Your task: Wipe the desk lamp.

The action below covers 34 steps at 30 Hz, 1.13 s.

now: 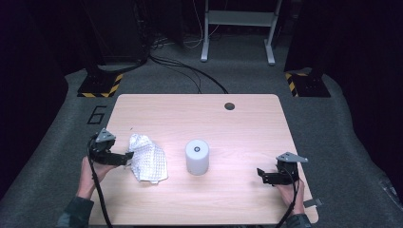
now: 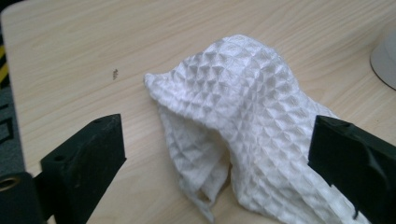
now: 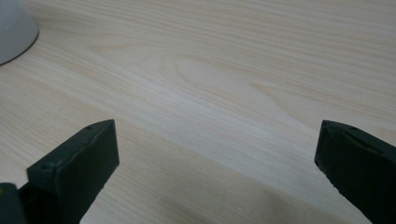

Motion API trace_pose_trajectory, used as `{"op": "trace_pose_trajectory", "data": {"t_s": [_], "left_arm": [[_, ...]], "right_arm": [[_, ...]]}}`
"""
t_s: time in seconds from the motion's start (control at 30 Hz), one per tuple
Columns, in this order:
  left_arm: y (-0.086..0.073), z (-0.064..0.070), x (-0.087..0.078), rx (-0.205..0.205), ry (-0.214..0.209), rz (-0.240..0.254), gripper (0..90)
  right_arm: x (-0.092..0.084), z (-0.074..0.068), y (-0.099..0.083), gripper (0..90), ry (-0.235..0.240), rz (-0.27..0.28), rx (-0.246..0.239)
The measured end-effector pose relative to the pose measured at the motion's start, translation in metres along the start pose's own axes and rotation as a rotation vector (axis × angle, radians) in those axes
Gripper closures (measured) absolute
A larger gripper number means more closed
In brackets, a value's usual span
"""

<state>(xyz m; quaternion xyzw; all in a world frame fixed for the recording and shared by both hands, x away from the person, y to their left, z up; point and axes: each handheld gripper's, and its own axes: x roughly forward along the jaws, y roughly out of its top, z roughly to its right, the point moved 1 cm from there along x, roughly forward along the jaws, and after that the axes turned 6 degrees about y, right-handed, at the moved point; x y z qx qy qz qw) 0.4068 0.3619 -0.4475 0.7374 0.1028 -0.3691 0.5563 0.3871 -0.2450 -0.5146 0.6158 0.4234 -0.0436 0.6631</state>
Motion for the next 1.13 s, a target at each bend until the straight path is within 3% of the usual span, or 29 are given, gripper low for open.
{"op": "trace_pose_trajectory", "data": {"t_s": [0.2,0.4,0.5,0.7,0.77,1.13], "left_arm": [[-0.034,0.005,-0.011,-0.006,0.026,-0.027,0.1],[-0.078,0.005,0.010,-0.044,0.013,-0.149,0.0],[-0.092,0.004,0.021,-0.071,0.007,-0.159,0.0],[-0.099,0.004,0.022,-0.102,0.056,-0.082,0.0],[-0.104,0.005,0.022,-0.111,0.069,-0.042,0.0],[-0.104,0.005,0.022,-0.121,0.081,-0.041,0.0]], "right_arm": [[-0.004,0.007,-0.013,0.0,-0.052,-0.036,0.006],[-0.002,0.011,-0.024,0.0,-0.098,-0.082,0.005],[0.000,0.011,-0.025,0.0,-0.116,-0.091,-0.002],[0.001,0.013,-0.025,0.0,-0.091,-0.086,0.027],[0.001,0.013,-0.025,0.0,-0.086,-0.099,0.014],[0.001,0.011,-0.025,0.0,-0.088,-0.095,0.024]]}}
